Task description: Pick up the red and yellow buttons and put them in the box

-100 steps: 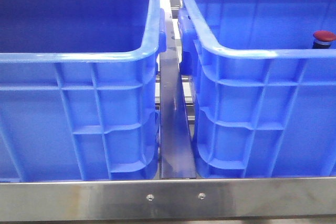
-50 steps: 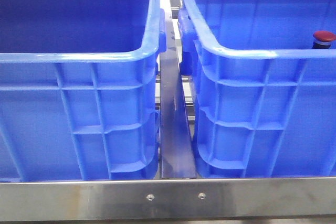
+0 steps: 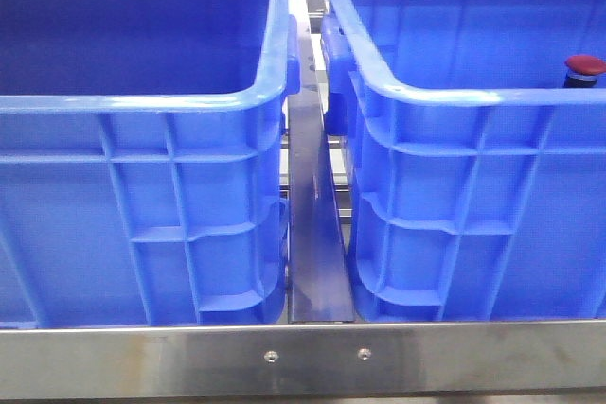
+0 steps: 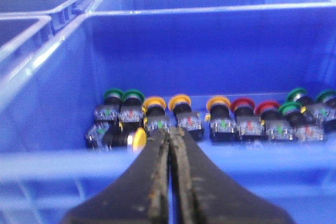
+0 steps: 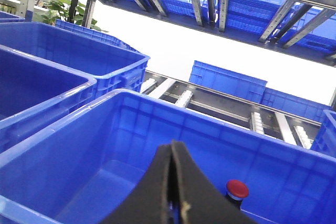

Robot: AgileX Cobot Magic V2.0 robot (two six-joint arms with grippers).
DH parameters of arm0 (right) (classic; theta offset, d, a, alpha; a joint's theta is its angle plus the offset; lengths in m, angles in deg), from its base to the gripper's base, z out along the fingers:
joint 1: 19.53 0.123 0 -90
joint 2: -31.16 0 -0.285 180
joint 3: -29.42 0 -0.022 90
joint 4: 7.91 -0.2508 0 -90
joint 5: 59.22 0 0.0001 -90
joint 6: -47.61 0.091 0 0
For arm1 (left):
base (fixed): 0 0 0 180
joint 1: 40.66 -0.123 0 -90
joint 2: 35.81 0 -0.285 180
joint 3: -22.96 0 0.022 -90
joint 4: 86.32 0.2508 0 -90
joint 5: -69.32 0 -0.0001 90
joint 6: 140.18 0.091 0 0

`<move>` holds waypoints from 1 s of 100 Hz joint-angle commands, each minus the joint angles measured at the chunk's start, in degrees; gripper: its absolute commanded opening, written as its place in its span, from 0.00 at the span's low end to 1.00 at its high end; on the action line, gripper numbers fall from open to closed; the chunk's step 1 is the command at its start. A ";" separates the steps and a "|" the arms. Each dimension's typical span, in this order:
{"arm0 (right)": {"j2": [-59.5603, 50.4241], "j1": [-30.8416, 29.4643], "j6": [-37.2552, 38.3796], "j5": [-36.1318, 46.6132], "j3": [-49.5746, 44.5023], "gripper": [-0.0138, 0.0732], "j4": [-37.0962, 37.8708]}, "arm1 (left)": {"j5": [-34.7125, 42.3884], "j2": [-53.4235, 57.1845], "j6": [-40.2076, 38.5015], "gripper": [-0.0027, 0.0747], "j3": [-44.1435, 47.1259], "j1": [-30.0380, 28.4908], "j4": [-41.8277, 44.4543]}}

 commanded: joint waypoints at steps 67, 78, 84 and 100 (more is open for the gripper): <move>-0.59 -0.07 0.08 1.67 1.37 0.05 -1.96 | 3.58 1.94 -0.68 0.01 1.09 -0.38 -0.58; -0.59 -0.07 0.08 1.67 1.37 0.05 -1.96 | 3.58 1.94 -0.68 0.01 1.09 -0.38 -0.58; -0.59 -0.07 0.08 1.67 1.37 0.05 -1.96 | 3.58 1.94 -0.68 0.01 1.09 -0.38 -0.58; -0.59 -0.07 0.08 1.67 1.37 0.05 -1.96 | 3.58 1.94 -0.68 0.01 1.09 -0.38 -0.58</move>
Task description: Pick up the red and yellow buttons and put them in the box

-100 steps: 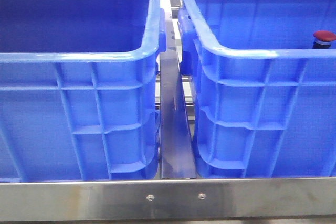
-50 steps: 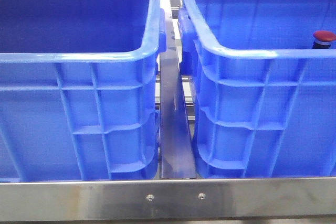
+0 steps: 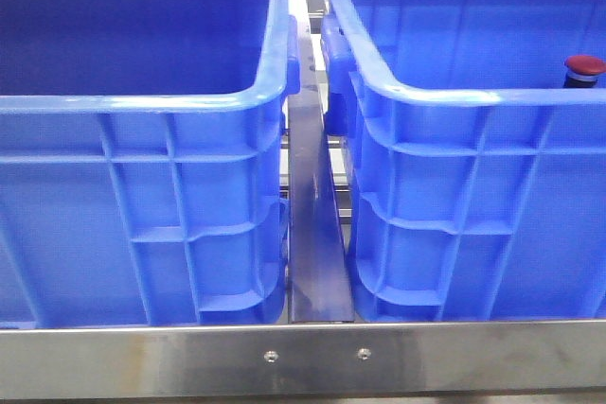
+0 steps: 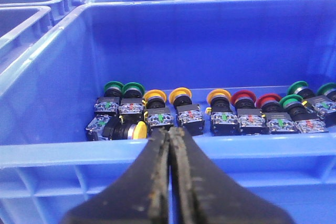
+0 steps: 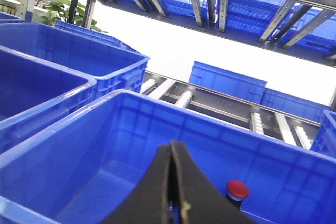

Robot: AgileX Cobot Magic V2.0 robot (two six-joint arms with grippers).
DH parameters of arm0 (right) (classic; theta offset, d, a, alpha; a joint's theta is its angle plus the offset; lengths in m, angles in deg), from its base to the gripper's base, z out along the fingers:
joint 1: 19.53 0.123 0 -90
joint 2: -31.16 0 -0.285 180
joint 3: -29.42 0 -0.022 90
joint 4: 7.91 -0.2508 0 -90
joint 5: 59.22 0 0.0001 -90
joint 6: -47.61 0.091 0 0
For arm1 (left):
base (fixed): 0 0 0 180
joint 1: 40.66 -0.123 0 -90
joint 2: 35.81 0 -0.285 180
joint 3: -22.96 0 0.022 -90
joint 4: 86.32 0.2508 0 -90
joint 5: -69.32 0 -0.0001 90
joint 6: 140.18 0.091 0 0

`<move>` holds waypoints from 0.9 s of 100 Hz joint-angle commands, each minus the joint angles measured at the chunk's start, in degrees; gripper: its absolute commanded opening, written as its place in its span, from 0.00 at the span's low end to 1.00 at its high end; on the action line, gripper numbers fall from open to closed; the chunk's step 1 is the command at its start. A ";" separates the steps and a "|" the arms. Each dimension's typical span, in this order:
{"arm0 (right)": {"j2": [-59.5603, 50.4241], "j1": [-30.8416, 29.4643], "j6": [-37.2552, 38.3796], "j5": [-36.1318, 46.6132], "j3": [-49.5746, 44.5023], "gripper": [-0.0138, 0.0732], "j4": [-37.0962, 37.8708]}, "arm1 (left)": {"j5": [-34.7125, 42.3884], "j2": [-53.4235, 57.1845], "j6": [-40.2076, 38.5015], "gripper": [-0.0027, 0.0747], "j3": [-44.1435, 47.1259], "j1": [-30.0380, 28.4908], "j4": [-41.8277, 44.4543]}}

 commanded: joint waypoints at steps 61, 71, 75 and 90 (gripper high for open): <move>-0.49 1.21 0.08 4.87 1.37 0.05 -0.94 | 4.60 1.78 -0.68 0.01 1.17 -0.15 -0.47; -0.49 1.21 1.78 7.21 1.37 0.05 2.99 | 4.60 1.78 -0.68 0.01 1.17 -0.15 -0.47; -0.49 1.21 5.01 7.94 1.43 0.05 5.28 | 4.60 1.78 -0.68 0.01 1.17 -0.15 -0.47; -0.49 1.23 32.26 8.41 1.56 0.05 29.37 | 4.60 1.78 -0.68 0.01 1.17 -0.15 -0.47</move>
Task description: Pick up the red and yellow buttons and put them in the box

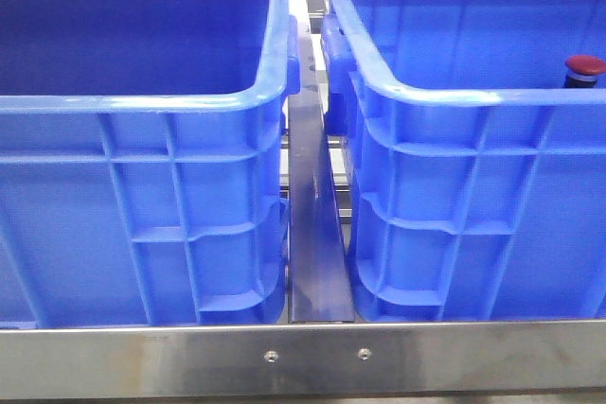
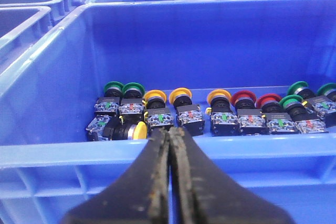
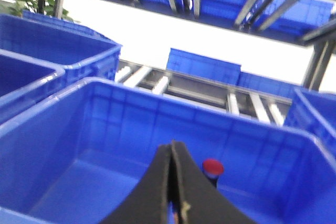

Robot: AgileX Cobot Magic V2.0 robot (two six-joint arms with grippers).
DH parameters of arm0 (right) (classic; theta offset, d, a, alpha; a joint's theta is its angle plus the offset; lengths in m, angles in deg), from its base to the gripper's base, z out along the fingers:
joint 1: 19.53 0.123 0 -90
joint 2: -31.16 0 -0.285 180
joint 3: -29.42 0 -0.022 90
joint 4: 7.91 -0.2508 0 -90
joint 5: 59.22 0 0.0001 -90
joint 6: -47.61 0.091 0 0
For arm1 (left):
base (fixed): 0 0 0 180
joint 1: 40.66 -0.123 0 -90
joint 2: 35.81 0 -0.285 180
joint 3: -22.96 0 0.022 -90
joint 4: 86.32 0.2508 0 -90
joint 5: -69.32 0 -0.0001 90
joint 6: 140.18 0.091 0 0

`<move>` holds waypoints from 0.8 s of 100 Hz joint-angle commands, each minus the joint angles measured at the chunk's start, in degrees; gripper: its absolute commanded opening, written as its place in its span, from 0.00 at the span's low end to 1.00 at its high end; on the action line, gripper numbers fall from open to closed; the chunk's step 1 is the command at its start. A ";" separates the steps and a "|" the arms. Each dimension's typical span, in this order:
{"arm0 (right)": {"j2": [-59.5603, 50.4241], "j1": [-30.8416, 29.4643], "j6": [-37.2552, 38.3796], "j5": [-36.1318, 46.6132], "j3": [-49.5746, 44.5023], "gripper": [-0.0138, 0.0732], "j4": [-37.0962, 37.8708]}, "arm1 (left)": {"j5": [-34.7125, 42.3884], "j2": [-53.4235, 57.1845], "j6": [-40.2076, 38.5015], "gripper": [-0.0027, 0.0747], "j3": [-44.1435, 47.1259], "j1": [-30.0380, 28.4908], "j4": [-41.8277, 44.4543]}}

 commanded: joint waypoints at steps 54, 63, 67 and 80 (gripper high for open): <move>-0.67 2.89 80.18 21.99 -8.68 0.05 73.94 | 4.60 1.78 -0.68 0.01 1.17 -0.15 -0.47; -1.00 2.89 80.18 25.99 -13.21 0.05 73.52 | 4.60 1.78 -0.68 0.01 1.17 -0.15 -0.47; -1.05 2.96 80.13 23.39 -12.91 0.05 73.46 | 4.60 1.78 -0.68 0.01 1.17 -0.15 -0.47; -1.06 3.02 78.92 23.16 -12.94 0.05 71.30 | 4.60 1.78 -0.68 0.01 1.17 -0.15 -0.47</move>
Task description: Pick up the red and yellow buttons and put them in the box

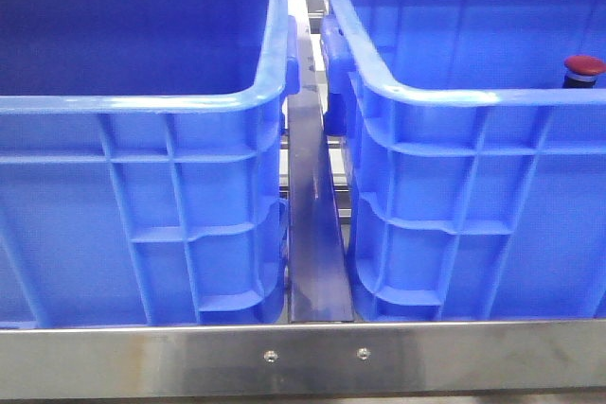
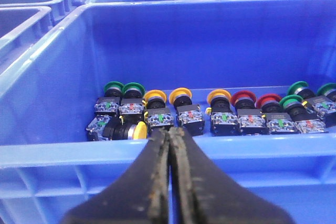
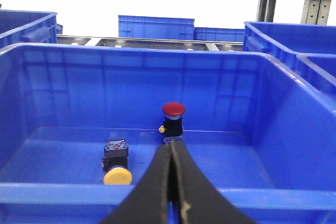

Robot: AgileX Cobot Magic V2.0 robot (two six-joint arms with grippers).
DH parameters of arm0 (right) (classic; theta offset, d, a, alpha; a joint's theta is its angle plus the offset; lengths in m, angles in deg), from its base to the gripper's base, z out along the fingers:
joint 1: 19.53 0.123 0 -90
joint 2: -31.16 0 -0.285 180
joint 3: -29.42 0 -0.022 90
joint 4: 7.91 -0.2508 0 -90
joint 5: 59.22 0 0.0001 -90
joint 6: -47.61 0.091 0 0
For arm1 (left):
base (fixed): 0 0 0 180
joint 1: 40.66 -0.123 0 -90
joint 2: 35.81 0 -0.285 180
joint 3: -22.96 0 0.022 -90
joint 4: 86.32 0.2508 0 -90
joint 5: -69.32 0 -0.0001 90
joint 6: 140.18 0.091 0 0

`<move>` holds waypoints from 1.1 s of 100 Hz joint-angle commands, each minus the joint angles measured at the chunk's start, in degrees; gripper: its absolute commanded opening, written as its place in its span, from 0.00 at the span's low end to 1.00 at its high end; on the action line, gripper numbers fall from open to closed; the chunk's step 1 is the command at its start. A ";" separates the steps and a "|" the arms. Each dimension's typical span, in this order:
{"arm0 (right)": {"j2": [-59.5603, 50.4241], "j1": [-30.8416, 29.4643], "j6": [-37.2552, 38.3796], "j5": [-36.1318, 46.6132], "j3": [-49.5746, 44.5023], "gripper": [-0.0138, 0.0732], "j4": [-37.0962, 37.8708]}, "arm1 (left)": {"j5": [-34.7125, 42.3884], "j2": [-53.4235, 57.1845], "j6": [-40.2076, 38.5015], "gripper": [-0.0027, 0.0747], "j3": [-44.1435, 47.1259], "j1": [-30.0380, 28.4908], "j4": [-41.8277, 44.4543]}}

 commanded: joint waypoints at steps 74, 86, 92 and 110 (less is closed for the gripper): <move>-1.06 0.12 -4.51 2.82 -0.38 0.05 -5.57 | 4.60 1.78 -0.68 0.01 1.17 -0.10 -0.47; -1.06 0.12 -4.51 2.82 -0.38 0.05 -5.57 | 4.60 1.78 -0.68 0.01 1.17 -0.10 -0.47; -1.06 0.12 -4.51 2.82 -0.38 0.05 -5.57 | 4.60 1.78 -0.68 0.01 1.17 -0.10 -0.47; -1.06 0.12 -4.51 2.82 -0.38 0.05 -5.57 | 4.60 1.78 -0.68 0.01 1.17 -0.10 -0.47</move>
